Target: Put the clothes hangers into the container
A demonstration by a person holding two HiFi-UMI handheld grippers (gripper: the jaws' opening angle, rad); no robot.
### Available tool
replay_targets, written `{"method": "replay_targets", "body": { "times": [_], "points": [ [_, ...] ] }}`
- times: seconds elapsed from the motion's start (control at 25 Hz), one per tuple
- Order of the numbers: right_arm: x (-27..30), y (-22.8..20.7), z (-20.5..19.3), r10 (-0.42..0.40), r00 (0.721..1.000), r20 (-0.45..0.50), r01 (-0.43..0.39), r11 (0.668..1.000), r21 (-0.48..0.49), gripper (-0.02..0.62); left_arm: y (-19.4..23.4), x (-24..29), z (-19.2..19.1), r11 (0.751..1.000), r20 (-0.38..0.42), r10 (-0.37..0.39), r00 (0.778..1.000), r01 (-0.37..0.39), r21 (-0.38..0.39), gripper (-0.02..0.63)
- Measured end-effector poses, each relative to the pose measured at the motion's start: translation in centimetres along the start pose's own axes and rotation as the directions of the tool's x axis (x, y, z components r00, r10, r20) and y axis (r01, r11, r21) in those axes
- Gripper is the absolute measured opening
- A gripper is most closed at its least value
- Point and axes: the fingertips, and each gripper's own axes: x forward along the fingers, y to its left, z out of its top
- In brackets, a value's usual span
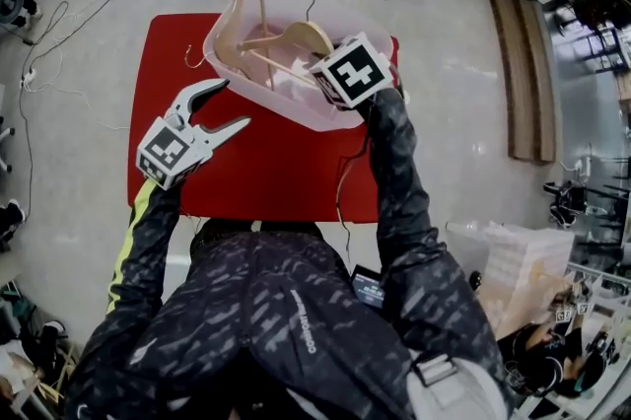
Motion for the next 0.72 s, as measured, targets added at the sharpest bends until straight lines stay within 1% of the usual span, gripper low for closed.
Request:
{"method": "replay_targets", "body": {
  "times": [0.08,0.2,0.32,0.52,0.6,0.68,0.72],
  "points": [
    [0.5,0.3,0.4,0.009,1.000,0.020,-0.009,1.000,-0.006,0.041,-0.2,0.1,-0.4,1.000,-0.001,-0.003,1.000,0.003,-0.008,0.291],
    [1.6,0.6,-1.1,0.031,0.999,-0.031,-0.030,0.999,0.029,0.041,-0.1,0.0,-0.7,1.000,-0.001,-0.004,1.000,0.004,-0.015,0.291],
    [2.3,0.6,-1.4,0.037,0.998,-0.050,-0.036,0.999,0.035,0.041,0.1,0.0,-0.6,1.000,0.001,-0.005,1.000,0.005,-0.018,0.291],
    [2.4,0.3,0.9,0.019,0.999,0.029,-0.019,1.000,-0.011,0.041,0.6,-0.1,-0.3,1.000,-0.001,-0.002,1.000,0.002,-0.020,0.291],
    [2.0,0.4,1.1,0.016,0.999,0.050,-0.016,1.000,-0.002,0.046,0.5,-0.2,-0.3,1.000,-0.002,0.000,1.000,0.000,-0.019,0.291],
    [1.9,0.8,0.9,0.032,0.997,0.064,-0.035,0.998,0.043,0.107,0.3,-0.3,-0.3,1.000,0.002,0.002,1.000,-0.002,-0.019,0.291],
    [1.8,1.0,0.7,0.037,0.997,0.066,-0.041,0.997,0.059,0.118,0.2,-0.3,-0.3,1.000,0.003,0.003,1.000,-0.003,-0.019,0.291]
  ]
}}
